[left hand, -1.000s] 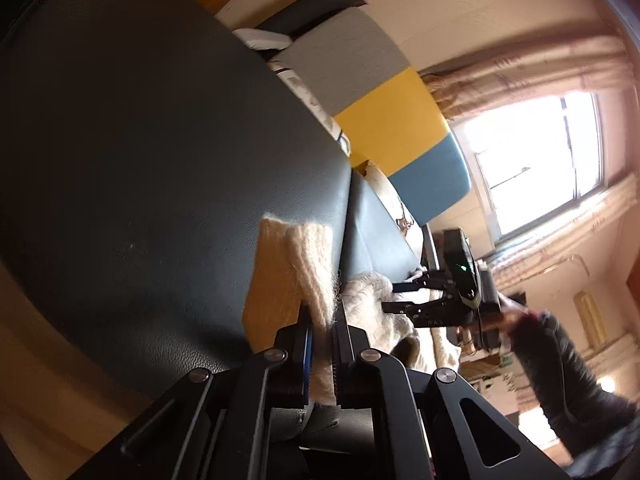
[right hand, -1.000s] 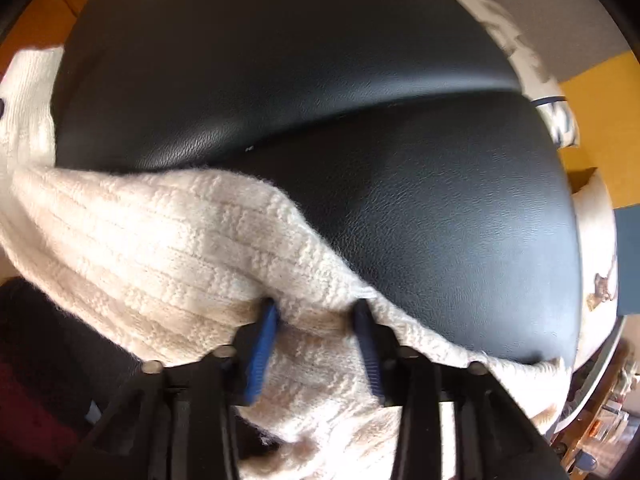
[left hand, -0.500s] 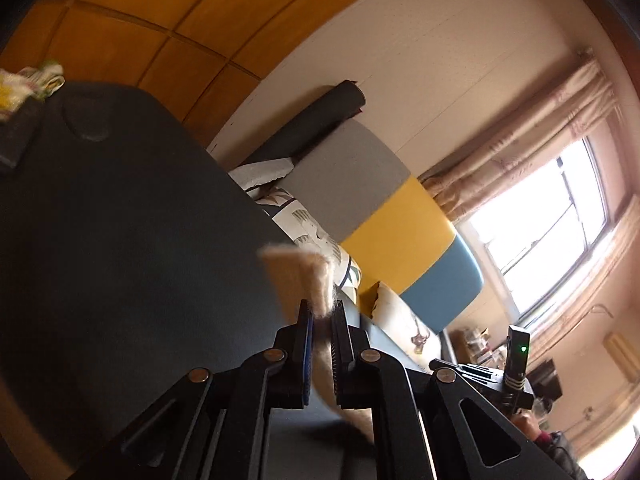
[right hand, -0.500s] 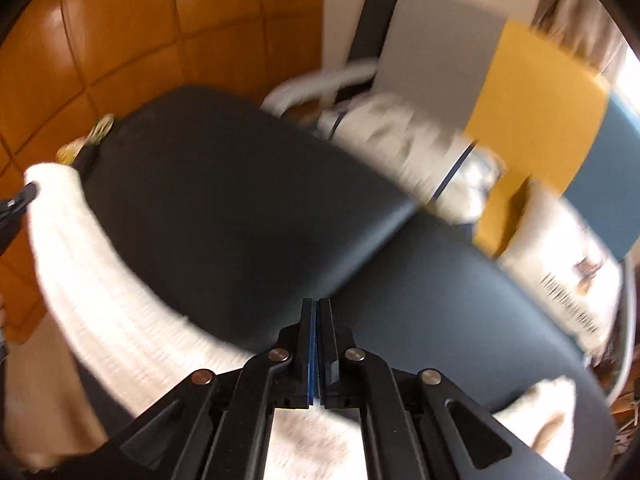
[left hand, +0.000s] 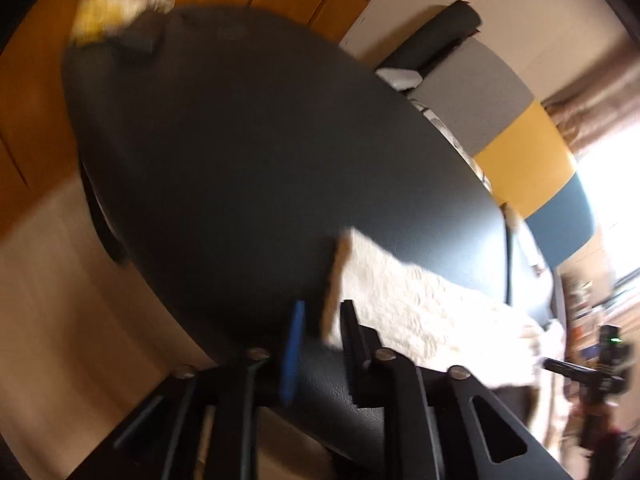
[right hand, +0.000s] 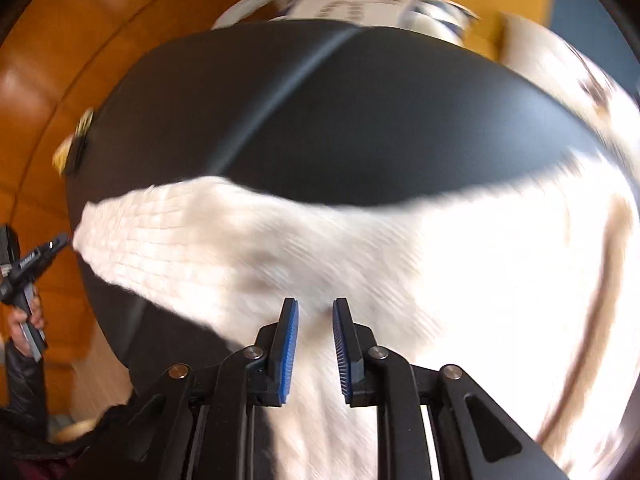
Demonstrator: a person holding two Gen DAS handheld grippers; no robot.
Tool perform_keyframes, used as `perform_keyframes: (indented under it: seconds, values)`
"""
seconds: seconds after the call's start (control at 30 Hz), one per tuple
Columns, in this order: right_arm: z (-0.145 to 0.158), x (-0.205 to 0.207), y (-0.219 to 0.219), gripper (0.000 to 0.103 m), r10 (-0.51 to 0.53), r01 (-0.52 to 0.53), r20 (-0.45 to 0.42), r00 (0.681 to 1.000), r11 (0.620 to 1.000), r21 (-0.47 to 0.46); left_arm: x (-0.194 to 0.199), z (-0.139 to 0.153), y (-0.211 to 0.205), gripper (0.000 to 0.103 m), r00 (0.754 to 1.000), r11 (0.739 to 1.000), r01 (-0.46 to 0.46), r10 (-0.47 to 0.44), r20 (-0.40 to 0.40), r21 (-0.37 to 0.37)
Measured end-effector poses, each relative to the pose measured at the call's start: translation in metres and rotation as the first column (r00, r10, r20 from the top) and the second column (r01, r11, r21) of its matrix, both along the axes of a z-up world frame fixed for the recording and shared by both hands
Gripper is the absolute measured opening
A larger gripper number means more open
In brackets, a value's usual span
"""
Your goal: Fold clothes
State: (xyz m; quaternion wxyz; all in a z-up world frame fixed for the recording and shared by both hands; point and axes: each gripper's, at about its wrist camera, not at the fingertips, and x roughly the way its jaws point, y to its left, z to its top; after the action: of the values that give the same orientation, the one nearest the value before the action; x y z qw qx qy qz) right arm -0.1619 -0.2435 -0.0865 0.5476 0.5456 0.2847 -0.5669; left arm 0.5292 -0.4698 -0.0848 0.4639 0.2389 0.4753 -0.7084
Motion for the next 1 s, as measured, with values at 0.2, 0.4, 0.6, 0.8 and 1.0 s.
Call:
perform_keyframes:
  seconds: [0.2, 0.4, 0.6, 0.8, 1.0]
  values:
    - [0.042, -0.099, 0.078, 0.025, -0.27, 0.266, -0.061, 0.961, 0.962, -0.065, -0.085, 0.044, -0.005, 0.046, 0.972, 0.968, 0.227, -0.232, -0.037, -0.111]
    - [0.051, -0.153, 0.079, 0.042, -0.373, 0.358, -0.176, 0.911, 0.927, -0.114, -0.242, 0.055, 0.003, 0.048, 0.821, 0.815, 0.56, -0.57, -0.026, -0.151]
    - [-0.026, -0.128, 0.045, 0.042, -0.327, 0.343, -0.27, 0.906, 0.939, 0.015, -0.361, 0.04, 0.025, 0.048, 0.664, 0.661, 0.744, -0.748, -0.004, -0.097]
    - [-0.069, -0.13, 0.031, 0.045, -0.277, 0.317, -0.302, 0.912, 0.944, 0.093, -0.417, 0.025, 0.045, 0.051, 0.561, 0.561, 0.827, -0.828, -0.004, -0.031]
    - [-0.071, -0.123, 0.047, 0.05, -0.292, 0.316, -0.331, 0.897, 0.948, 0.019, -0.44, 0.009, 0.069, 0.064, 0.49, 0.491, 0.871, -0.87, 0.061, 0.01]
